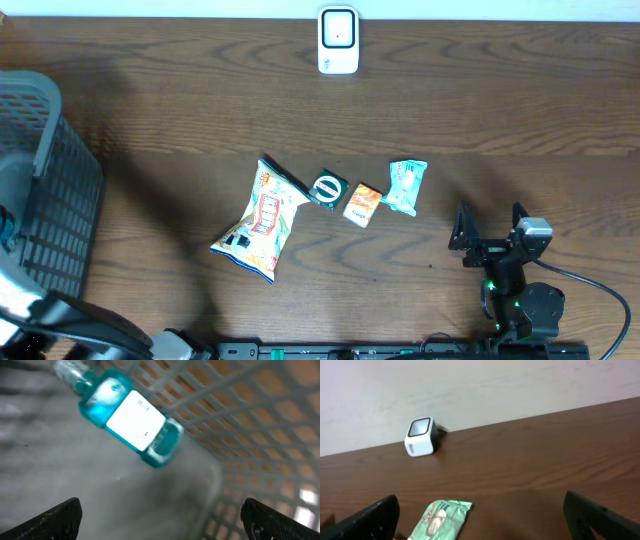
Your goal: Scan the item barcode
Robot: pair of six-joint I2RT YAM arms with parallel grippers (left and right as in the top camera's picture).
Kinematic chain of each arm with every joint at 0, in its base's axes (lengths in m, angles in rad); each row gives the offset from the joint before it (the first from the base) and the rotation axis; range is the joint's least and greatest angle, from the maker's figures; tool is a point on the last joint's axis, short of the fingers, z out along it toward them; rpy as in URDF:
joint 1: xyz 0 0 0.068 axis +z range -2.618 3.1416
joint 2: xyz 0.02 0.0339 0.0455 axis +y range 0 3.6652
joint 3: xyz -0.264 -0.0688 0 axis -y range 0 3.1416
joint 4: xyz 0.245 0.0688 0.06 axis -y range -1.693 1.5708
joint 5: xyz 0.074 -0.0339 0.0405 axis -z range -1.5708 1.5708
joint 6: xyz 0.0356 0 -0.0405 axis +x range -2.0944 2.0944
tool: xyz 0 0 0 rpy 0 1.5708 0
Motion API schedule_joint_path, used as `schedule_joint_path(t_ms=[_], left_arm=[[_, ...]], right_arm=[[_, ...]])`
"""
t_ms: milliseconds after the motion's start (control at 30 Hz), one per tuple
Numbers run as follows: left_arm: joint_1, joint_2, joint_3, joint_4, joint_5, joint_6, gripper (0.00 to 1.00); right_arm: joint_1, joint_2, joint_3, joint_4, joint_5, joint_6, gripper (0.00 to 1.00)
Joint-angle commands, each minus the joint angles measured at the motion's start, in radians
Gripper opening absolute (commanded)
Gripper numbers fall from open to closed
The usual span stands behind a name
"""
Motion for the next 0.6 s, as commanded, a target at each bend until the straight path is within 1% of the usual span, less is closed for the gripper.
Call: schedule_joint_path(t_ms=[0, 33, 67, 167, 200, 233, 267, 333, 400, 433, 467, 500, 567], left_arm=[[0.053, 0.082, 0.007, -0.003, 0.005, -0.188, 0.99], [0.068, 0.114, 0.007, -0.003, 0.005, -0.250, 0.99], [0.074, 0.133, 0.007, 0.000, 0.005, -0.271, 0.99], [0.091, 0.221, 0.007, 0.034, 0.005, -0.270, 0.99], [0.090, 0.251, 0.007, 0.088, 0.014, -0.141, 1.00], [0.089, 0.262, 0.007, 0.151, 0.037, 0.043, 1.00], [0.086, 0.267, 0.007, 0.211, 0.065, 0.194, 1.00], [0.077, 0.262, 0.008, 0.320, 0.094, 0.463, 1.00], [0.077, 0.259, 0.008, 0.364, 0.082, 0.570, 1.00], [0.078, 0.259, 0.007, 0.395, 0.011, 0.647, 0.84], [0.078, 0.259, 0.007, 0.401, -0.042, 0.672, 0.63], [0.078, 0.261, 0.007, 0.407, -0.079, 0.692, 0.52], [0.079, 0.270, 0.007, 0.410, -0.133, 0.739, 0.39]], right_arm=[[0.006, -0.002, -0.001, -0.003, -0.006, -0.003, 0.99], [0.006, -0.003, -0.001, -0.003, -0.006, -0.003, 0.99], [0.006, -0.003, -0.001, -0.003, -0.006, -0.003, 0.99], [0.006, -0.002, -0.001, -0.003, -0.006, -0.003, 0.99], [0.006, -0.003, -0.001, -0.003, -0.006, -0.003, 0.99], [0.006, -0.003, -0.001, -0.003, -0.006, -0.003, 0.99], [0.006, -0.002, -0.001, -0.003, -0.006, -0.003, 0.99], [0.006, -0.002, -0.001, -0.003, -0.006, -0.003, 0.99], [0.006, -0.002, -0.001, -0.003, -0.006, -0.003, 0.99], [0.006, -0.002, -0.001, -0.003, -0.006, -0.003, 0.99], [0.006, -0.002, -0.001, -0.004, -0.006, -0.003, 0.99], [0.006, -0.002, -0.001, -0.003, -0.006, -0.003, 0.99], [0.006, -0.003, -0.001, -0.003, -0.006, -0.003, 0.99]])
